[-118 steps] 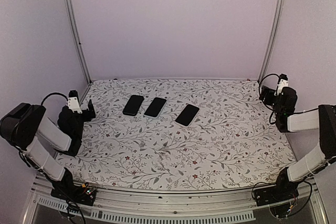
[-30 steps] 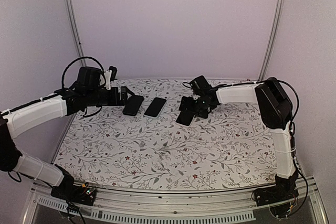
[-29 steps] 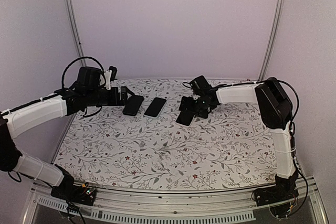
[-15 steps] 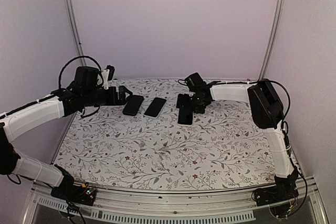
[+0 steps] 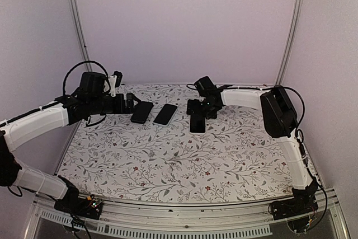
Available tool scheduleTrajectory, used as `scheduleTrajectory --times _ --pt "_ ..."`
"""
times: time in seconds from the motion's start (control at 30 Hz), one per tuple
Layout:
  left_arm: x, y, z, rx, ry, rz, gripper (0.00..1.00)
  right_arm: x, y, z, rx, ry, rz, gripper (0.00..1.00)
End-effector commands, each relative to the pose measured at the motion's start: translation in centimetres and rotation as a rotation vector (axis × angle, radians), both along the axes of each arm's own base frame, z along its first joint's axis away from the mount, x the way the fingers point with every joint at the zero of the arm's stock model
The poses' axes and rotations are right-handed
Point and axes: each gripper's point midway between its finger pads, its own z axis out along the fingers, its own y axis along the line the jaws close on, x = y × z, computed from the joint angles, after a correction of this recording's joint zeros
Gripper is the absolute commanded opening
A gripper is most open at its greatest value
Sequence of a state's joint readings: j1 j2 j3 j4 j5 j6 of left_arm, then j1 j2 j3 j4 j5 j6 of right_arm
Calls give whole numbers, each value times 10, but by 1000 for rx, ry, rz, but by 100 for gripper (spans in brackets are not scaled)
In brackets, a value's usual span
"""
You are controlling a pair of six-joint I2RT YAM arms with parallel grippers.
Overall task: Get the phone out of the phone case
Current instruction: Adjust the phone with the phone case at the center of the board.
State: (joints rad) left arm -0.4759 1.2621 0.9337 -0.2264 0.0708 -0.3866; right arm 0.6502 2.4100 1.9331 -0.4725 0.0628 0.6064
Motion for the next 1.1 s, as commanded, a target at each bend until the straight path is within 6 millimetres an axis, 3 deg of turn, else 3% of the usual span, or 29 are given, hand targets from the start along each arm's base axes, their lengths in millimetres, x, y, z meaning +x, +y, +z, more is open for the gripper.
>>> scheduleTrajectory --times 0.0,0.3,0.57,1.07 --pt "-6 -3 -1 9 3 -19 99 -9 -1 -28 -66 49 30 99" --pt "-5 -3 -4 13 8 -20 99 -7 21 -26 -60 21 127 99" --pt "-6 -3 -5 21 8 -23 99 -18 48 -28 -78 -7 240 99" --pt "-4 -6 -7 16 16 -31 99 -45 65 -35 -199 -27 347 99"
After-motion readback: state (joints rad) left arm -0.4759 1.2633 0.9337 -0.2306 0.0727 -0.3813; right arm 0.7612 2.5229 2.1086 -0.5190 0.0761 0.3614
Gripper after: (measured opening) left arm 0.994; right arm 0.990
